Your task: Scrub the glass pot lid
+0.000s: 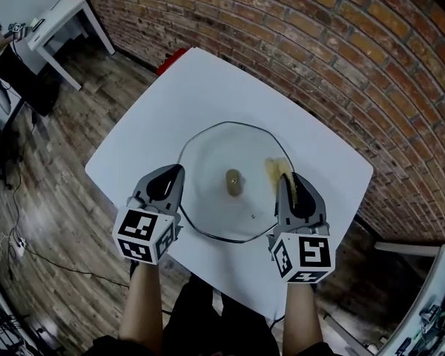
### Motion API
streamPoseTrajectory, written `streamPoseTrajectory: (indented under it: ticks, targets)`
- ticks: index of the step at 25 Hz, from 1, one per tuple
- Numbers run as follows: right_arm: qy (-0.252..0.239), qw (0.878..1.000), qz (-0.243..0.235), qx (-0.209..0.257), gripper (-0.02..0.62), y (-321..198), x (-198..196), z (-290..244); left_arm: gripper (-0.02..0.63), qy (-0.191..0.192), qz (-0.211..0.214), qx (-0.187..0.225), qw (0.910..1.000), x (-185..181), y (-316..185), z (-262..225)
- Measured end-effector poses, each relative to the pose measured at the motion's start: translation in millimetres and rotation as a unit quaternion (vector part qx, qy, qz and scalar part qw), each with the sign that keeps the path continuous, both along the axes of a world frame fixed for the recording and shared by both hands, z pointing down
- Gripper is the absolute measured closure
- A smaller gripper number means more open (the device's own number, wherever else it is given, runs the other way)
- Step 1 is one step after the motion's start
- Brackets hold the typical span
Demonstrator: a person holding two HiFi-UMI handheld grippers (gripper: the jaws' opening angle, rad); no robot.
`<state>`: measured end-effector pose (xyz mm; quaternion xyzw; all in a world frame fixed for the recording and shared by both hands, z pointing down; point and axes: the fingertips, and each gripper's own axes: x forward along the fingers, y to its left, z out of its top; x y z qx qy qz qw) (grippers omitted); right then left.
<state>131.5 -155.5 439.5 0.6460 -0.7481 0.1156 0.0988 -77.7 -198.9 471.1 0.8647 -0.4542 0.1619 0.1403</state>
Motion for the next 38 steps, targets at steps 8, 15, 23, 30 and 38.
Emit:
streamPoseTrajectory:
  ticks: [8, 15, 23, 30, 38]
  targets:
    - [0.001, 1.000, -0.005, 0.001, 0.537, 0, -2, -1, 0.595, 0.000, -0.005, -0.016, 0.9999, -1, 3, 6]
    - [0.008, 1.000, -0.014, -0.001, 0.537, 0, -7, -2, 0.594, 0.062, -0.074, -0.087, 0.9915, -23, 4, 25]
    - [0.008, 1.000, -0.019, 0.000, 0.537, -2, -8, -3, 0.486, 0.106, -0.103, -0.158, 0.9764, -30, 10, 50]
    - [0.008, 1.000, -0.019, -0.001, 0.537, -3, -9, -3, 0.480, 0.091, -0.113, -0.198, 0.9693, -33, 17, 68]
    - [0.007, 1.000, -0.021, -0.003, 0.537, -4, -10, -1, 0.449, 0.096, -0.114, -0.225, 0.9629, -32, 21, 80]
